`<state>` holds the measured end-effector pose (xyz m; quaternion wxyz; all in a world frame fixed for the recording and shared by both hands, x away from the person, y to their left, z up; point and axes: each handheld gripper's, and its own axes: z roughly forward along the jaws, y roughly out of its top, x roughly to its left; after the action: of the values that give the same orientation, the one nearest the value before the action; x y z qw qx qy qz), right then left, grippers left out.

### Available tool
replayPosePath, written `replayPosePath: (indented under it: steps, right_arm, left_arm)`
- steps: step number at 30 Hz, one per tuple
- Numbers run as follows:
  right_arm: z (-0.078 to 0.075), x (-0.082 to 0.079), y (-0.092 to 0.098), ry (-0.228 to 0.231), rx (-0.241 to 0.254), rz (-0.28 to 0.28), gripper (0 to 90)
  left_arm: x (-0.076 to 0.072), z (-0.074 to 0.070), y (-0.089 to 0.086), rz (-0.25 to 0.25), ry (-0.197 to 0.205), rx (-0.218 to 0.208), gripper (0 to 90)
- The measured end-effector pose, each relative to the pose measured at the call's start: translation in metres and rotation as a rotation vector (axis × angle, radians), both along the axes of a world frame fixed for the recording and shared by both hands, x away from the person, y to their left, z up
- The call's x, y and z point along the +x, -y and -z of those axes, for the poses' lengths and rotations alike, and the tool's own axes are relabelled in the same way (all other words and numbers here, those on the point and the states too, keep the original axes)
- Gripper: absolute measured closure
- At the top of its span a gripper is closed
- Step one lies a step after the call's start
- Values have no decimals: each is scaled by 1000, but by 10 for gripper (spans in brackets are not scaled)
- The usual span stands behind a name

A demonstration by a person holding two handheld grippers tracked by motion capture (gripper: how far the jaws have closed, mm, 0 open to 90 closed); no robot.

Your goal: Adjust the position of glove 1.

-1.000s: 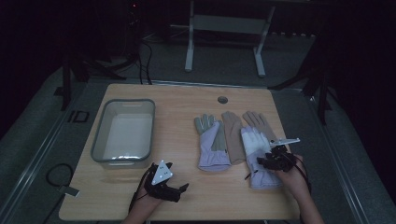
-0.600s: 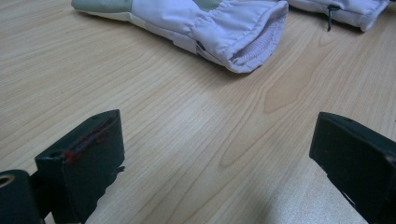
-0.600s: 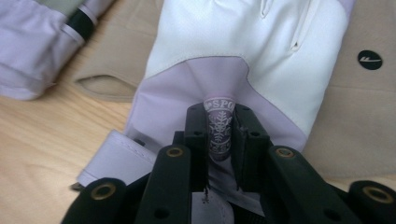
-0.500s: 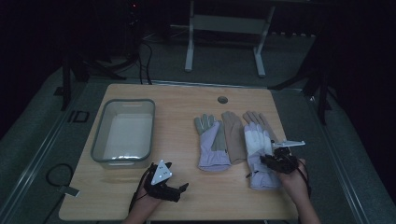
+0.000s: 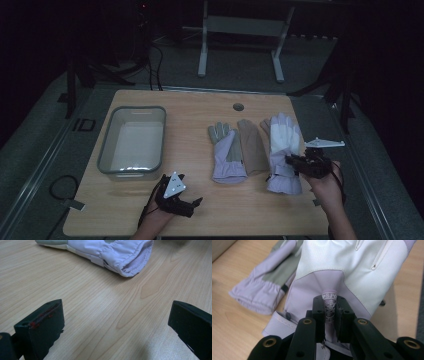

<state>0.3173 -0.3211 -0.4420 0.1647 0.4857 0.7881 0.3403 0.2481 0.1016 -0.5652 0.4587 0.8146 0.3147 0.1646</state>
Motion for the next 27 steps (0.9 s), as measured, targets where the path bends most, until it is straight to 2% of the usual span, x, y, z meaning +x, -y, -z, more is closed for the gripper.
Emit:
replayPosePath:
  steps: [1, 5, 11, 20, 22, 24, 25, 27]
  right_arm:
    - [-9, 4, -4, 14, -3, 1, 799]
    - [-23, 11, -13, 29, 12, -14, 799]
    - [-35, 27, -37, 27, 13, -49, 798]
    - [-32, 47, -85, -32, 68, -73, 798]
    - [-31, 49, -99, -41, 65, -79, 798]
    - [-31, 50, -103, -43, 61, -79, 798]
    - [-30, 52, -116, -55, 48, -78, 798]
    - [-29, 55, -126, -71, 34, -84, 798]
  left_arm:
    - [0, 0, 0, -1, -3, 1, 6]
    - [0, 0, 0, -4, -5, -1, 6]
    - [0, 0, 0, -3, -7, 3, 6]
    - [1, 0, 1, -9, -7, 11, 7]
    - [0, 0, 1, -9, -7, 13, 7]
    - [0, 0, 1, -10, -8, 13, 7]
    - [0, 0, 2, -9, -8, 13, 7]
    - [0, 0, 2, -10, -7, 15, 7]
